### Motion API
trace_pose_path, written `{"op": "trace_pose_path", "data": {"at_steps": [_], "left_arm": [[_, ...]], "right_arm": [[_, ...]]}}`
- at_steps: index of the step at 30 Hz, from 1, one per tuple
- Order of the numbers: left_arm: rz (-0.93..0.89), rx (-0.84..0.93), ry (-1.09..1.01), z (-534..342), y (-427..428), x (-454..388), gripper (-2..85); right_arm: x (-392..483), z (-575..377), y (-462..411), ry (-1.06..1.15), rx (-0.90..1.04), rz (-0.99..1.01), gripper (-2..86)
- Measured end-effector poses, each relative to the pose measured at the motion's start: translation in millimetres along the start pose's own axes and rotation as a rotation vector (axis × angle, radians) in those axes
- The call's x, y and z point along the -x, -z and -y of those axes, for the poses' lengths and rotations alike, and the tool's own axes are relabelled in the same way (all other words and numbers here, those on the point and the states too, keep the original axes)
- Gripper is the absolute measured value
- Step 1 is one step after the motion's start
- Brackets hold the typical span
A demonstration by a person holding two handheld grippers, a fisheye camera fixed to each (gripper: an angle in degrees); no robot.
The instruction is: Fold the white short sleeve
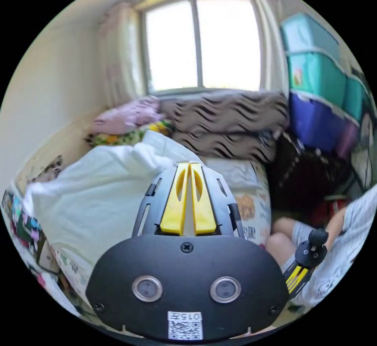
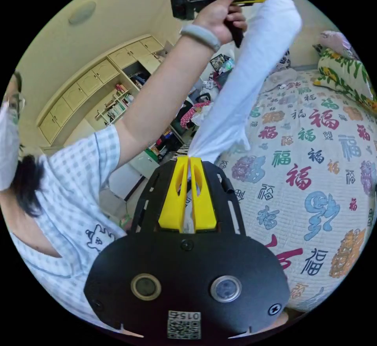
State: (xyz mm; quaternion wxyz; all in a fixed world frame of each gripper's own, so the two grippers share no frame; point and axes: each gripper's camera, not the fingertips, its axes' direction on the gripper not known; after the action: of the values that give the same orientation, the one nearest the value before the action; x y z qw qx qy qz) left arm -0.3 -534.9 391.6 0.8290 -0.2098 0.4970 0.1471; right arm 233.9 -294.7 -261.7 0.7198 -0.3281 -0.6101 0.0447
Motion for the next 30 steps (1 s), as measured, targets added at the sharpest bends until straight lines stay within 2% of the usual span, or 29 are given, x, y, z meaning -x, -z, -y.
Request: {"op": "trace_pose_path", "data": {"at_steps": [3,6,9,11,15,17,19,21,24,26,30], "left_arm": [[-0.174,0.167,-0.116,-38.1,-88.6,-45.1,-0.7],[-0.367,0.287,-0.107,-98.5,-155.0,-80.6,-0.3],[-0.552,0.364,0.065,-156.9,-189.9,-96.4,0.6],[-0.608,0.265,0.253,-193.7,-181.0,-90.4,1.9],[-0.443,0.14,0.634,-245.0,-143.4,-51.4,5.0],[-0.169,0.127,0.834,-280.9,-115.3,-29.8,6.3],[0.023,0.212,0.936,-304.0,-104.9,-20.4,7.7],[0.104,0.29,0.991,-320.6,-103.8,-14.1,8.5],[0.071,0.38,1.041,-337.1,-124.7,-5.5,7.6],[-0.137,0.39,1.066,-341.7,-151.0,2.9,2.6],[-0.192,0.369,1.043,-333.6,-150.2,11.7,-0.5]], "right_arm": [[-29.0,-23.5,-21.3,-0.055,0.113,-0.051,4.1],[-58.5,-44.5,-10.8,-0.117,0.257,0.061,8.4],[-92.3,-48.0,32.4,-0.167,0.309,0.037,9.3],[-119.2,-39.5,67.4,-0.192,0.289,-0.054,9.3],[-197.0,-9.3,128.0,-0.274,0.277,-0.321,9.7],[-228.5,3.1,140.3,-0.318,0.267,-0.386,10.1],[-257.5,14.0,140.8,-0.364,0.305,-0.381,10.7],[-290.9,24.5,129.3,-0.428,0.383,-0.292,10.0],[-320.5,33.7,112.8,-0.48,0.516,-0.284,4.4],[-331.4,40.1,112.8,-0.498,0.534,-0.233,1.0],[-341.9,61.0,154.6,-0.563,0.46,-0.205,-0.2]]}}
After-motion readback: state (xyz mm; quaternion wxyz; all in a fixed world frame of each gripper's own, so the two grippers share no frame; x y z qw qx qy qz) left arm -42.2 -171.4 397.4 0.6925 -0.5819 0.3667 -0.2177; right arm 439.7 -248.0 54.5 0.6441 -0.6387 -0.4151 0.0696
